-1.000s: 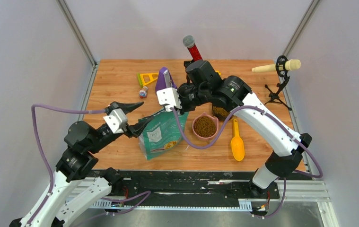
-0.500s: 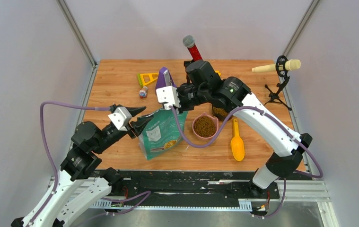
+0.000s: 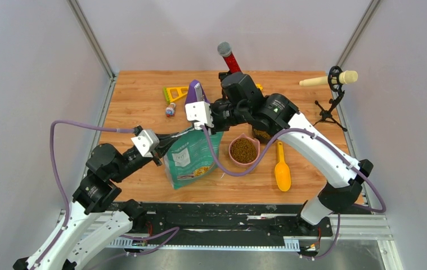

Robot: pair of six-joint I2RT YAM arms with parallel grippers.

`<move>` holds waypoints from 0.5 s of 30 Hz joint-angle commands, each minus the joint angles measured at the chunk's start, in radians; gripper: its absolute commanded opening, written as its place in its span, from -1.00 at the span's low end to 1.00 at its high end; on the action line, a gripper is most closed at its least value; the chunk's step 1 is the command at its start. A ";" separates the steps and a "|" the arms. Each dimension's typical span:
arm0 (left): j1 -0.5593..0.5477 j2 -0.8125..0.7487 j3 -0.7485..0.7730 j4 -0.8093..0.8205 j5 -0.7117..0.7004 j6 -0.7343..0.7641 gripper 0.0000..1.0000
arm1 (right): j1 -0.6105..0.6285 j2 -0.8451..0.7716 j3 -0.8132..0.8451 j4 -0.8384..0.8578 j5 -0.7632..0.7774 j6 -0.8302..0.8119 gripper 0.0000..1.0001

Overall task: Serve the pet food
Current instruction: Close the pet food bag at the center of the board.

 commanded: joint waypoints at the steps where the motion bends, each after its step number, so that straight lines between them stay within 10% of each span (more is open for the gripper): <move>1: 0.000 0.002 0.057 0.037 0.106 0.067 -1.00 | 0.030 -0.060 0.000 0.147 -0.016 0.010 -0.64; 15: 0.000 0.040 0.107 0.011 0.149 0.130 -1.00 | 0.106 -0.002 0.035 0.077 -0.049 -0.022 -0.30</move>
